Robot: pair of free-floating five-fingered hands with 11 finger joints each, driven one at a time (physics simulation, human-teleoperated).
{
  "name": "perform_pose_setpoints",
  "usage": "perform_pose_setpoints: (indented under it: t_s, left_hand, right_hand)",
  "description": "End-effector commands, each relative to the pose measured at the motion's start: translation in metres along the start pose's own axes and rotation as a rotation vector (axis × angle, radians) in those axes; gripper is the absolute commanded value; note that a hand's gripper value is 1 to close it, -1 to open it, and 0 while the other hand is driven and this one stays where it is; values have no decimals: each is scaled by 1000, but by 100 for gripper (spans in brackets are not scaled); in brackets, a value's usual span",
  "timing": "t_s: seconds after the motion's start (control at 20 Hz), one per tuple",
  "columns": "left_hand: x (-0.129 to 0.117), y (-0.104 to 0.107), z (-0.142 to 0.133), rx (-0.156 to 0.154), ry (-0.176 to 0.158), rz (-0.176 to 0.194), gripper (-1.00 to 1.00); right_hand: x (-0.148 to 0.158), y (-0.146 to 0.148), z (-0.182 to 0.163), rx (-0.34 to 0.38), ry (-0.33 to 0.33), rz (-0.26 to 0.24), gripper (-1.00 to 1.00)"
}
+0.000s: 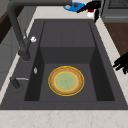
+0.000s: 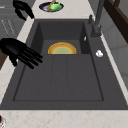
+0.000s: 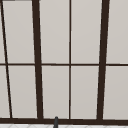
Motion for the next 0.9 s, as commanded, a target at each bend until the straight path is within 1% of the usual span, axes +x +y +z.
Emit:
perform_pose_setpoints:
  t_s: [0.0,0.2,0.35,0.45,0.55,0.6,0.65,0.7,0.85]
  left_hand:
    - [0,0,0,0,0,0,0]
    - [0,0,0,1,1,-2,0]
    - [0,0,0,2,2,-3,0]
    - [0,0,0,2,2,-3,0]
    - [0,0,0,3,2,-4,0]
    - [0,0,0,3,2,-4,0]
    - [0,0,0,3,2,-4,0]
    - [0,0,0,3,2,-4,0]
    - [0,0,0,3,3,-4,0]
  right_hand:
    - [-9,-1,-3,117,22,37,-100]
    - [-21,-5,-7,190,13,58,-100]
    - [-26,-5,-9,211,7,54,-100]
    - [-30,-3,-10,205,2,55,-100]
    - [-29,-3,-9,177,6,56,-100]
    - [-28,-1,-9,174,4,68,-100]
    - [-32,-2,-9,182,0,49,-100]
    - [-30,-2,-8,176,5,66,-100]
    - [-41,-5,-12,185,-2,43,-100]
